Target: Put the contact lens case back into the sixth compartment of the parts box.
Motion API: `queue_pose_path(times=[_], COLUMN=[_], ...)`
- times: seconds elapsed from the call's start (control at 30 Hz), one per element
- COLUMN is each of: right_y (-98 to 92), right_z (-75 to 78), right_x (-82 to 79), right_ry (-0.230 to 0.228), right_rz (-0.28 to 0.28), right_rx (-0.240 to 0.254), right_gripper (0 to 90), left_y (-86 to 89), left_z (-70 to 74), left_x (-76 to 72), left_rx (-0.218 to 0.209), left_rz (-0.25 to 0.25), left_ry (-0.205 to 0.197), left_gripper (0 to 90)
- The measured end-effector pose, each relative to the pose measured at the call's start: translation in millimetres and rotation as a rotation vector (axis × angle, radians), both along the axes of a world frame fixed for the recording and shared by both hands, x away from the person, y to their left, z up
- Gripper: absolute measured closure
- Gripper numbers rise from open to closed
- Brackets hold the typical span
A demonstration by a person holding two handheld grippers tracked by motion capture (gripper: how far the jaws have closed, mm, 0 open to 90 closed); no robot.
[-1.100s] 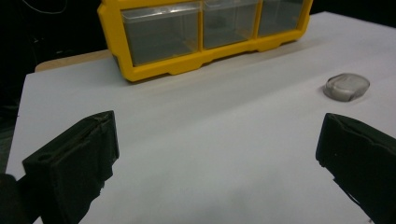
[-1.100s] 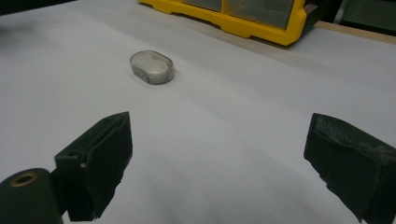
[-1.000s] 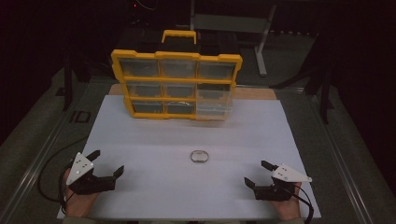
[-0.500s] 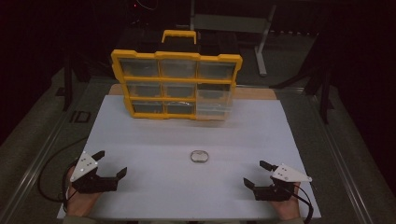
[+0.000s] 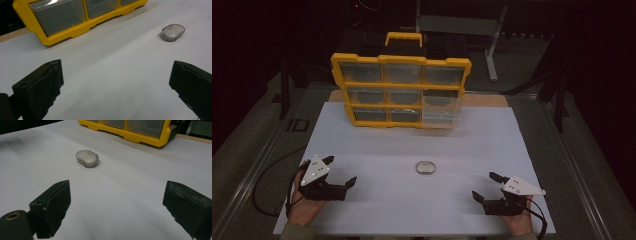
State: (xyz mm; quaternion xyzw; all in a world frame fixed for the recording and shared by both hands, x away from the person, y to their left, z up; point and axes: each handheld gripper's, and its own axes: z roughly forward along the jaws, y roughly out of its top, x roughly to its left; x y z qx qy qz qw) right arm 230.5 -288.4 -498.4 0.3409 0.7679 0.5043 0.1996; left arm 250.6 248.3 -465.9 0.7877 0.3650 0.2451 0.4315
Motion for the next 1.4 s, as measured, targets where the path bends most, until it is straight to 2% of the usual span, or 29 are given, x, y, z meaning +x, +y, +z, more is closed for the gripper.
queue_pose_path(times=[0.63,1.03,1.4], right_y=[0.0,-0.1,0.1], right_z=[0.2,0.3,0.7], right_x=[0.2,0.3,0.1], right_ry=[0.010,0.012,0.008], right_rz=[0.000,0.002,0.000], right_rx=[-0.006,-0.005,-0.003], right_gripper=[7.8,7.8,7.8], left_y=[-27.0,-46.1,-60.3], left_z=[13.2,16.4,19.2], left_x=[25.4,41.9,51.3], left_rx=[0.056,0.088,0.092], left_rz=[-0.101,-0.176,-0.215], left_ry=[-0.018,-0.008,-0.009], left_gripper=[0.1,0.1,0.0])
